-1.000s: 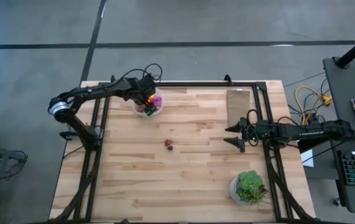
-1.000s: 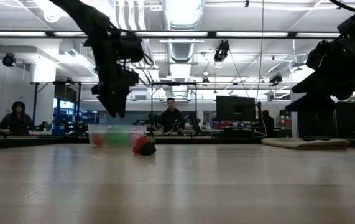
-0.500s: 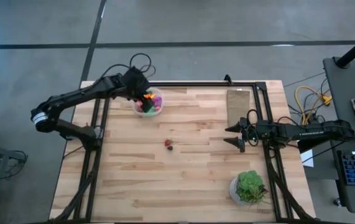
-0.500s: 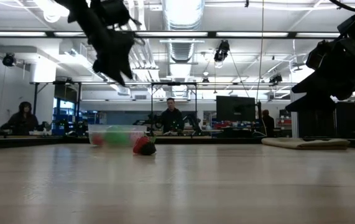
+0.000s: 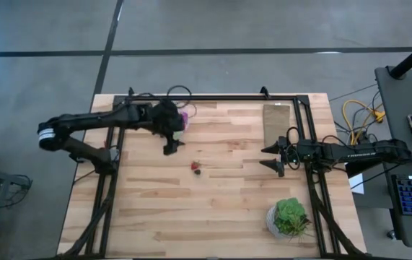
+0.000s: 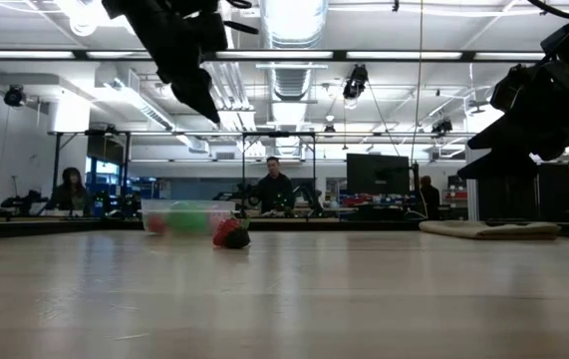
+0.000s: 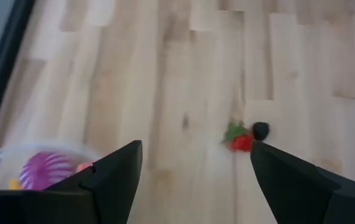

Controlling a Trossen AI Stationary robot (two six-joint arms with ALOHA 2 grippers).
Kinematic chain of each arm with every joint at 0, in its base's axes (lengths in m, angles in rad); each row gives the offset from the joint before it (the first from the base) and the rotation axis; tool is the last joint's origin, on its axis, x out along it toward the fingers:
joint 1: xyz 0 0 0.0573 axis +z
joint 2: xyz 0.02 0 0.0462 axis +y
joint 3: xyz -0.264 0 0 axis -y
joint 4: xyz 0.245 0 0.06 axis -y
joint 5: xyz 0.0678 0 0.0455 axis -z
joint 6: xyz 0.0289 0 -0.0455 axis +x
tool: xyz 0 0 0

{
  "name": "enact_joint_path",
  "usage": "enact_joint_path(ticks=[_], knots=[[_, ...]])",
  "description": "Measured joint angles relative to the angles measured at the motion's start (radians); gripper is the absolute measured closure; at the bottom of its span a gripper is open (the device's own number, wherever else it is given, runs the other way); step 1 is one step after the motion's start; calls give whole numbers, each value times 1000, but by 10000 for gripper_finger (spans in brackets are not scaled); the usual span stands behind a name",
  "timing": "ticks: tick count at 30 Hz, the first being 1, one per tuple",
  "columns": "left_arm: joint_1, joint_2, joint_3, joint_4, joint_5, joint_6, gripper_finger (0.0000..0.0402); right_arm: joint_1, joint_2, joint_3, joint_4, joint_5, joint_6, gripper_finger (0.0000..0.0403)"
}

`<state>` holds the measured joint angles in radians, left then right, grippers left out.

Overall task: Pick and placing Produce into tupperware
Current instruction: Put the strawberry into the transparent bin

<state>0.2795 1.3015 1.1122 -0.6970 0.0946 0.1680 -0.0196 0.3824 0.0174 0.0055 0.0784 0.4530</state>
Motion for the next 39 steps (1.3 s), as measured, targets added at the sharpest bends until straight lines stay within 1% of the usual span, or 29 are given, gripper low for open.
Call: enact_joint_path(ticks=[9,18,21,24,29,32,35,39], knots=[[-112,68,-3,81,-3,-1,118,0,0,0,0,0,0,90],[-228,220,2,88,-4,-4,118,0,0,0,0,0,0,90],[-251,247,2,87,-37,-32,118,0,0,0,0,0,0,90],[-262,262,-1,88,-80,-26,118,0,0,0,0,0,0,90],[-261,288,-4,122,-86,-37,118,0,0,0,0,0,0,90],[-261,315,3,122,-87,-115,118,0,0,0,0,0,0,90],[-261,334,-1,115,-93,-247,118,0,0,0,0,0,0,90],[-264,368,-8,99,-139,-435,118,0,0,0,0,0,0,90]])
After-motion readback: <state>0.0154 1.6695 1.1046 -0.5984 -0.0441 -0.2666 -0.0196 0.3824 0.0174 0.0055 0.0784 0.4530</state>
